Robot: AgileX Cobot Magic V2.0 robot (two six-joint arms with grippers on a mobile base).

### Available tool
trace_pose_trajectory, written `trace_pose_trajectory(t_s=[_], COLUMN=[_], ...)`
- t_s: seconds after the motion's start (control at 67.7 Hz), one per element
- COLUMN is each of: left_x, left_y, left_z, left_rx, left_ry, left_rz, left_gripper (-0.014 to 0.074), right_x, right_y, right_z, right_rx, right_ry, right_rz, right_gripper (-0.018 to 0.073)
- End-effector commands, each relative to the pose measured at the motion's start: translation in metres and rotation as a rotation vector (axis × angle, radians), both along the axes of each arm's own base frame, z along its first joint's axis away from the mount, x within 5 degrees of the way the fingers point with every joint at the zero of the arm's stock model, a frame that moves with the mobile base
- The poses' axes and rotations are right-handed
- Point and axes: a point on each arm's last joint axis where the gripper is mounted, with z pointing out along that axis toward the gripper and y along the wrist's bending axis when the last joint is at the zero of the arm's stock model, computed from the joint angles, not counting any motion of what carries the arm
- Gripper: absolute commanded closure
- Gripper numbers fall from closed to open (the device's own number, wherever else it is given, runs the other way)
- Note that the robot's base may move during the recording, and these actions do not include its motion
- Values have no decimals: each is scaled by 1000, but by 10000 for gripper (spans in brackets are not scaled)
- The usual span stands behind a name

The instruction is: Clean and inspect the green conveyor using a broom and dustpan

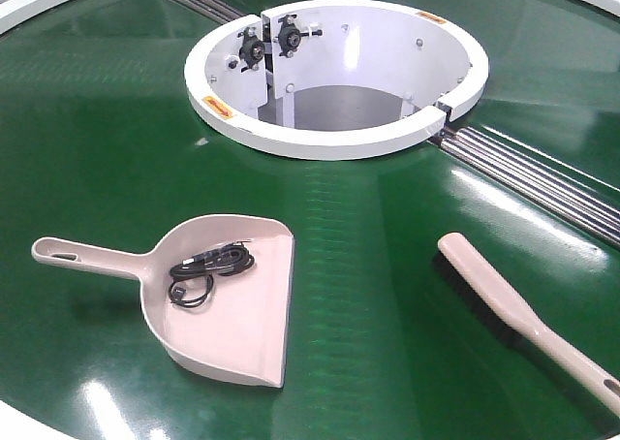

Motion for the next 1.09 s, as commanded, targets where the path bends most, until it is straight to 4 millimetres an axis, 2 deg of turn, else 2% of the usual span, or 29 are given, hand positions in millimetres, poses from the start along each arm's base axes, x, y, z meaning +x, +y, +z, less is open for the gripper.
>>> trace_pose_trajectory(t_s=[0.0,0.192,0.31,0.369,0.487,0.576,0.635,0.738,0.768,1.078], left_x=[-15,-31,-28,-24,-17,-11,-9,-8,-8,-8], left_y=[4,9,11,11,10,8,7,7,7,8], left_z=[-14,-86,-126,-136,-141,-146,-147,-148,-148,-144], left_rx=[-115,-233,-236,-240,-229,-214,-207,-205,-205,-217], left_ry=[-137,-179,-193,-205,-167,-115,-98,-91,-91,-131], left_rz=[5,12,39,53,61,63,65,65,65,71], left_gripper=[115,115,115,115,123,197,309,603,605,603], right_x=[-13,-41,-41,-37,-34,-34,-34,-34,-34,-34], right_y=[-3,-7,-8,-7,-7,-7,-7,-7,-7,-7], right_z=[-10,-64,-92,-104,-116,-116,-116,-116,-116,-115], right_rx=[1,13,-35,-37,-35,-36,-36,-36,-36,-21], right_ry=[-177,-316,-342,-335,-293,-295,-295,-295,-295,-308], right_rz=[-10,-20,-25,-26,-24,-24,-24,-24,-24,-26], right_gripper=[52,52,52,52,59,123,237,494,575,568])
